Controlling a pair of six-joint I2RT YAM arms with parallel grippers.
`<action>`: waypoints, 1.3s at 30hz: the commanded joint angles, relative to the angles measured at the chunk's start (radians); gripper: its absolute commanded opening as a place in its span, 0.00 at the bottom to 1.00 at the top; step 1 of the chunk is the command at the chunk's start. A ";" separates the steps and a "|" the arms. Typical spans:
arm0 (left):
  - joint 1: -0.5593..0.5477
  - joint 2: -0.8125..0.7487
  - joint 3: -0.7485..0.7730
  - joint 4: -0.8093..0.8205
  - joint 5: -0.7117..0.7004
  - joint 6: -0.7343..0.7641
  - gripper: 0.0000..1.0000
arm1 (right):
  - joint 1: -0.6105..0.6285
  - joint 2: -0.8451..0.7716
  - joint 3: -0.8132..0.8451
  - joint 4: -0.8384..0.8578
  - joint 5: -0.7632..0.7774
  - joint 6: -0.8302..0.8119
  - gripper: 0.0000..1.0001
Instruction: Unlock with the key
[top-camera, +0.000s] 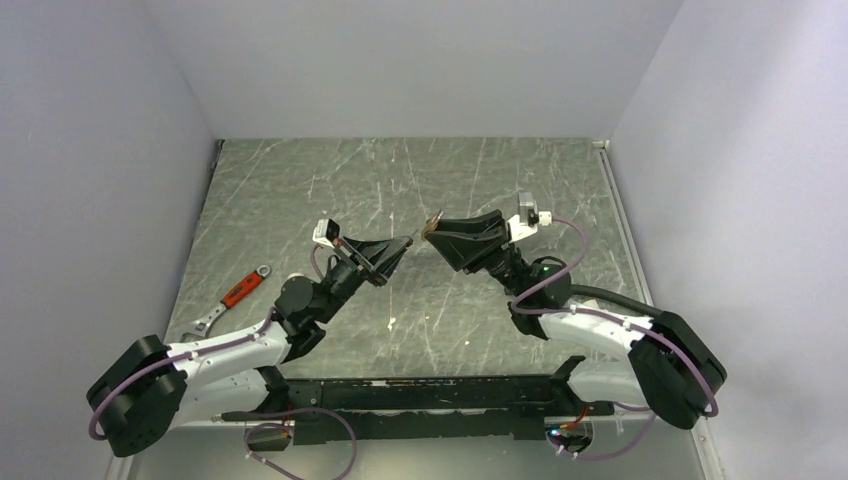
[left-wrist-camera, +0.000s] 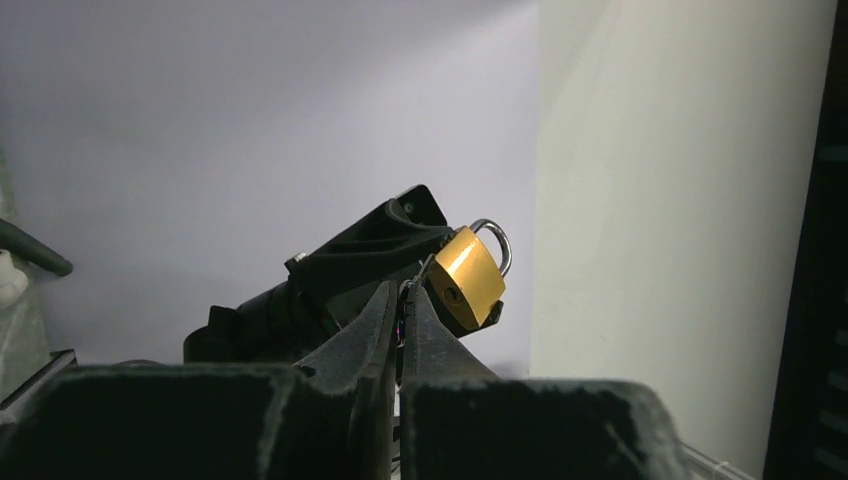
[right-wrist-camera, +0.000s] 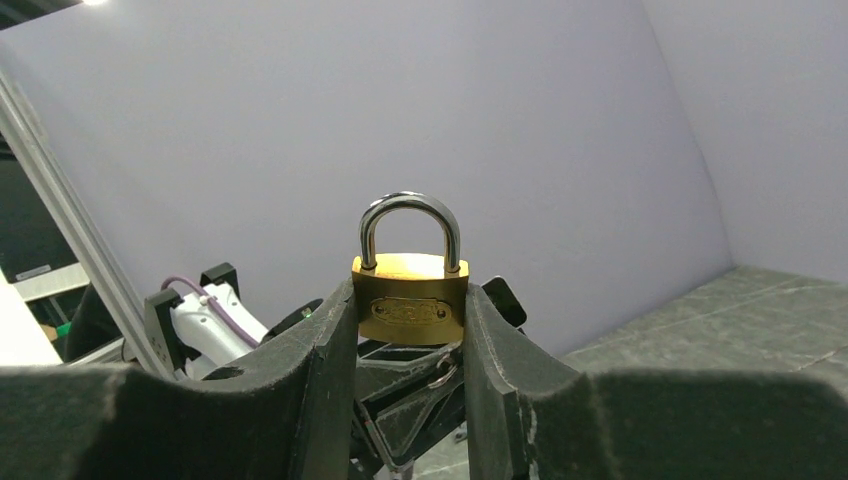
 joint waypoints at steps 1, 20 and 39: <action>-0.002 0.002 0.017 0.100 0.035 -0.026 0.00 | -0.003 0.019 0.078 0.251 -0.040 -0.018 0.00; -0.002 -0.057 0.011 0.084 0.036 0.001 0.00 | -0.004 0.087 0.147 0.251 -0.082 0.004 0.00; -0.002 0.023 0.029 0.249 0.055 -0.037 0.00 | -0.001 0.141 0.243 0.251 -0.249 0.070 0.00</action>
